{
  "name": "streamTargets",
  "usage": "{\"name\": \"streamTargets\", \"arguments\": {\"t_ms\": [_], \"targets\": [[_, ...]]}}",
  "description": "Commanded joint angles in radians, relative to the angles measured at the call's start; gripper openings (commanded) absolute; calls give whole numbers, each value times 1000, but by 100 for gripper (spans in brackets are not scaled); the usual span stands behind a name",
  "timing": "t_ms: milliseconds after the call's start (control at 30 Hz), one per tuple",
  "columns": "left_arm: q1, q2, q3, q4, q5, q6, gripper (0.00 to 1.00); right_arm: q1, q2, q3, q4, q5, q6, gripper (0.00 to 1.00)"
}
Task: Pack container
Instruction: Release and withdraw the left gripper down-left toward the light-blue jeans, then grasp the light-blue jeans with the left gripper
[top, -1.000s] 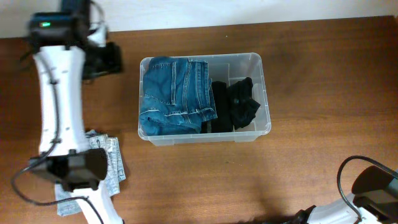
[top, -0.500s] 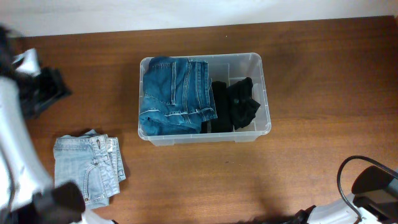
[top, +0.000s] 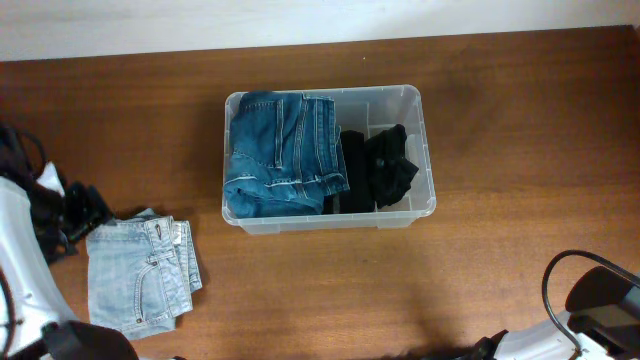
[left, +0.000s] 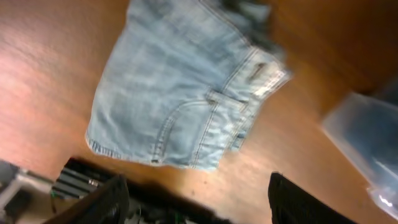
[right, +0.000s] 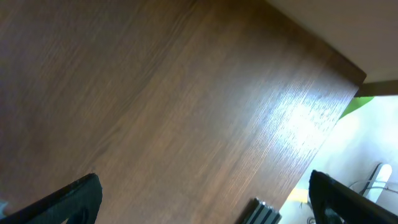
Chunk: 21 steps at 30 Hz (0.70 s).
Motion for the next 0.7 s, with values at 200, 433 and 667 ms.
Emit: {"name": "streamTargets", "arguments": {"t_ms": [200,433,667], "targets": [[204,-6,-348,196,76,130,72,-2,-18,-4,-6,16,0,98],[350,-6,-397,362,122,144,72,-2,-18,-4,-6,16,0,98],[392,-6,-465,544,125,167,73,-2,-18,-4,-6,16,0,99]]}}
